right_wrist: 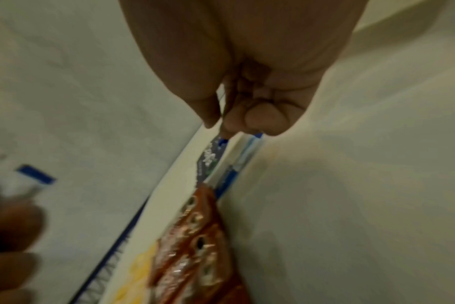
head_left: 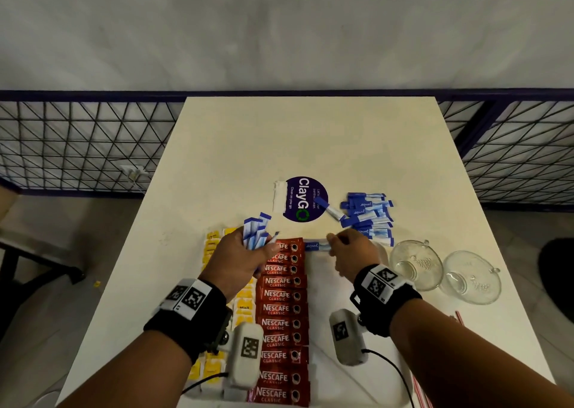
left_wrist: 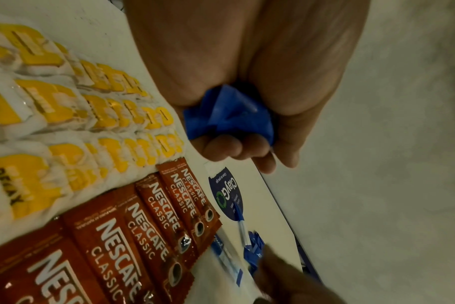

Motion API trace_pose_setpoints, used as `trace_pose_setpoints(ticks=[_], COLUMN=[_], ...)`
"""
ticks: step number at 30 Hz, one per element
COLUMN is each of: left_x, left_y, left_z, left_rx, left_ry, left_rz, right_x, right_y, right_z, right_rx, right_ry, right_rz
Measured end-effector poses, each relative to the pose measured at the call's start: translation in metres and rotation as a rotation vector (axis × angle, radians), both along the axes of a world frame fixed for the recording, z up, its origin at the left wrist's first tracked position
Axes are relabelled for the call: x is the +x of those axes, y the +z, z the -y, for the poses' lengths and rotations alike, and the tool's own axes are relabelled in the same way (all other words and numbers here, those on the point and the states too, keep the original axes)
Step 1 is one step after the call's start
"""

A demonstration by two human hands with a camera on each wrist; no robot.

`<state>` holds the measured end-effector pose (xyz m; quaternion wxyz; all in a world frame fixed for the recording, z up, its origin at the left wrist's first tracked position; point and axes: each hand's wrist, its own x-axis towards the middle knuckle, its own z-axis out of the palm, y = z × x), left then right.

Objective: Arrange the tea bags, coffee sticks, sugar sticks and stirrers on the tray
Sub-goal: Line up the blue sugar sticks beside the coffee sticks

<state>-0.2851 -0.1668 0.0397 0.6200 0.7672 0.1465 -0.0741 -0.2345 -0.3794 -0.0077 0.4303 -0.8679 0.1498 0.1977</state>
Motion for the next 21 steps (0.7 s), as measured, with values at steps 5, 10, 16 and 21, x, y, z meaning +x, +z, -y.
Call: trace_pose_setpoints(ticks=[5, 10, 16, 21], left_x=[0.008, 0.018, 0.022, 0.026], left_y=[0.006, 0.008, 0.009, 0.008], left_z=[0.010, 0.019, 0.014, 0.017], left_rx=[-0.004, 0.057, -0.063, -0.004], left_ry=[-0.147, -0.220, -0.131, -0.164], left_rz=[-0.015, 0.038, -0.024, -0.002], right_x=[-0.015, -0.019, -0.023, -0.026], right_y=[0.041, 0.051, 0.050, 0.051], right_z=[-0.021, -0.019, -0.011, -0.010], right_rx=[0.570, 0.622, 0.616, 0.637], right_ry=[0.071, 0.060, -0.088, -0.108], right_rz=[0.016, 0.025, 0.065, 0.062])
